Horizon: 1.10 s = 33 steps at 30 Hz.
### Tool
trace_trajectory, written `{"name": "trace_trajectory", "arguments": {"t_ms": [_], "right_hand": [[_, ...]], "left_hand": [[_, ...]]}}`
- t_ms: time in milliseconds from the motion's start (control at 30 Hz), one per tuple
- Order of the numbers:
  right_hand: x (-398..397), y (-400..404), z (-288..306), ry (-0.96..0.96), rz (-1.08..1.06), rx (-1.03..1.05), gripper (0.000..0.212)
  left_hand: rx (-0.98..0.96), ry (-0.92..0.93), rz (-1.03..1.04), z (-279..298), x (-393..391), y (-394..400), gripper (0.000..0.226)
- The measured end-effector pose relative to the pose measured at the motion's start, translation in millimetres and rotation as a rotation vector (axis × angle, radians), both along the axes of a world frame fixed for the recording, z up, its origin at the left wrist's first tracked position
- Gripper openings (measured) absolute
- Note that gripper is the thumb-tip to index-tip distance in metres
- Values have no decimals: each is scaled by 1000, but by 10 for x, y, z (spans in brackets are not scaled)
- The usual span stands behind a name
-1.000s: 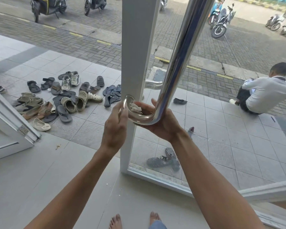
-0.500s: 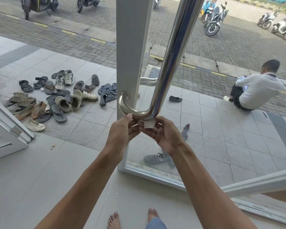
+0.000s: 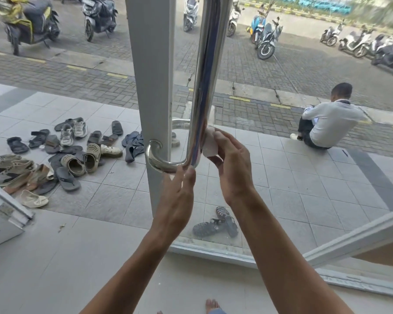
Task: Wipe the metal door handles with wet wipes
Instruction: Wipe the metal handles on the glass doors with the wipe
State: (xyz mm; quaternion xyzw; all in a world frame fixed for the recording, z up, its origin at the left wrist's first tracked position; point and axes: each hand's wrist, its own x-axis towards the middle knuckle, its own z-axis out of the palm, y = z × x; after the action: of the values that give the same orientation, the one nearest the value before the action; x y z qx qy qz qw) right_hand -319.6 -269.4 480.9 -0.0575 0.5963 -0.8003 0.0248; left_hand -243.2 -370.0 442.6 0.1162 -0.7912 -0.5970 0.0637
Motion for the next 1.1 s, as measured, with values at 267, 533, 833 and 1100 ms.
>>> {"name": "trace_trajectory", "arguments": {"t_ms": [267,533,833,1100], "right_hand": [[161,-42,-397,62,45,29,24],[53,37,-409,50,111,345,13],[-58,-156,224,211,67,149,25],[31,-157,546,377,-49,-28,31]], "left_hand": [[-11,105,-68,239,-47,-66,35],[54,157,-139,353,-265,-181,54],[77,468,-23,708,-352,-237,40],[103,549,-174,1000,-414,-287,40]]}}
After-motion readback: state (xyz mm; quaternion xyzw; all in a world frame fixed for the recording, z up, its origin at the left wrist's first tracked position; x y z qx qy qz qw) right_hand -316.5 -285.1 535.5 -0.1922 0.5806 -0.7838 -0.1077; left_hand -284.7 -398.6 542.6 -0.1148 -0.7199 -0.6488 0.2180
